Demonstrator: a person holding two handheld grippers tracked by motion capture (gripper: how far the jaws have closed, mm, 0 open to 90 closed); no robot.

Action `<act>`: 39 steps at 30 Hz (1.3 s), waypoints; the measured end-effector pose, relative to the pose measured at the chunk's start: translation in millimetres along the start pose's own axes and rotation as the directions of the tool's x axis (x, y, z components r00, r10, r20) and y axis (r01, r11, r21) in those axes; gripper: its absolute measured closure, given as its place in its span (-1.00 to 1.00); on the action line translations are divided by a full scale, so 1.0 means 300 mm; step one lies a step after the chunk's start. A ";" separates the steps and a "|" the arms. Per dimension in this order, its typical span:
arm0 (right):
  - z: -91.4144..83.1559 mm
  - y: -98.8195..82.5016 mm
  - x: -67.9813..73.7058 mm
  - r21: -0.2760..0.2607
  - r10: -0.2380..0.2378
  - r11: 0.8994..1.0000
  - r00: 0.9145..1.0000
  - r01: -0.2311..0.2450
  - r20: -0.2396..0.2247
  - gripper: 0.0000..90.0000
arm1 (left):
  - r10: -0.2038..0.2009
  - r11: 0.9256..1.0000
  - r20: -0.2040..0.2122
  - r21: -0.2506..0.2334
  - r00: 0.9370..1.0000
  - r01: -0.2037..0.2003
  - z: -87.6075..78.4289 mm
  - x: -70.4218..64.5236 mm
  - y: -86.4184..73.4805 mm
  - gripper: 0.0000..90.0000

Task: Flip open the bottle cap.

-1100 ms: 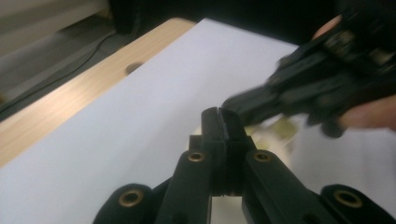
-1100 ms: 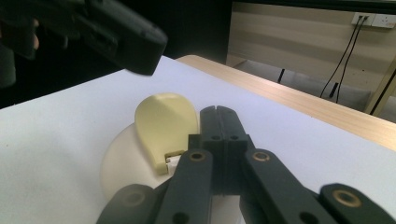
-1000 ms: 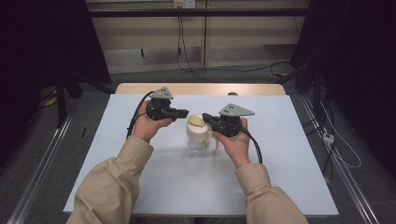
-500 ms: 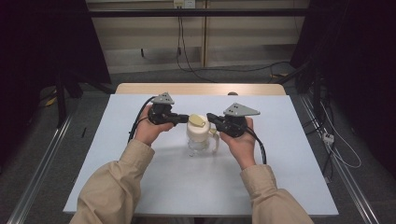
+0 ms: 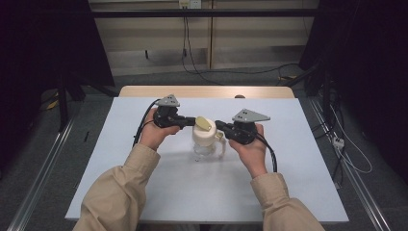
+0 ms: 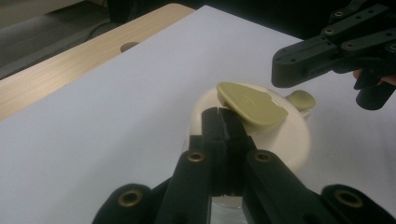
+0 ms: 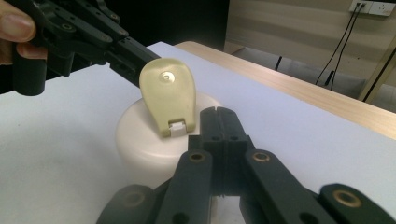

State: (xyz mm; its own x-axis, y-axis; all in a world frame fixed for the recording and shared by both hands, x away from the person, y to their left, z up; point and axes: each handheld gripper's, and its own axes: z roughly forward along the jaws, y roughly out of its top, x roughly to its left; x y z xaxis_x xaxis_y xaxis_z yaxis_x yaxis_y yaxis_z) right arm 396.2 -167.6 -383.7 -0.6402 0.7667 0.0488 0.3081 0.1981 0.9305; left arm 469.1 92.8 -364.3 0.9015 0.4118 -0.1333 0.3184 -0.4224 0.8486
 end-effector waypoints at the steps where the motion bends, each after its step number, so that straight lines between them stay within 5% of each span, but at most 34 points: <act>1: -0.002 -0.003 0.000 -0.001 0.003 1.000 1.000 -0.003 -0.004 1.00 | 0.003 1.000 -0.003 0.002 1.000 -0.003 0.000 -0.001 0.001 1.00; 39: -0.015 -0.033 0.015 0.004 0.008 1.000 1.000 -0.008 -0.017 1.00 | 0.015 1.000 0.003 -0.011 1.000 -0.015 0.021 -0.030 0.031 1.00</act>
State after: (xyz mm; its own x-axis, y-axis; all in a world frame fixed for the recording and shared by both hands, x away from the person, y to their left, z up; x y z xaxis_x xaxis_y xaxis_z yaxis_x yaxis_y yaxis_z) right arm 387.1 -168.8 -391.0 -0.6496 0.7577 0.0620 0.3155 0.1945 0.9288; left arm 465.7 80.1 -358.3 0.9069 0.4033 -0.1220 0.3019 -0.4199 0.8559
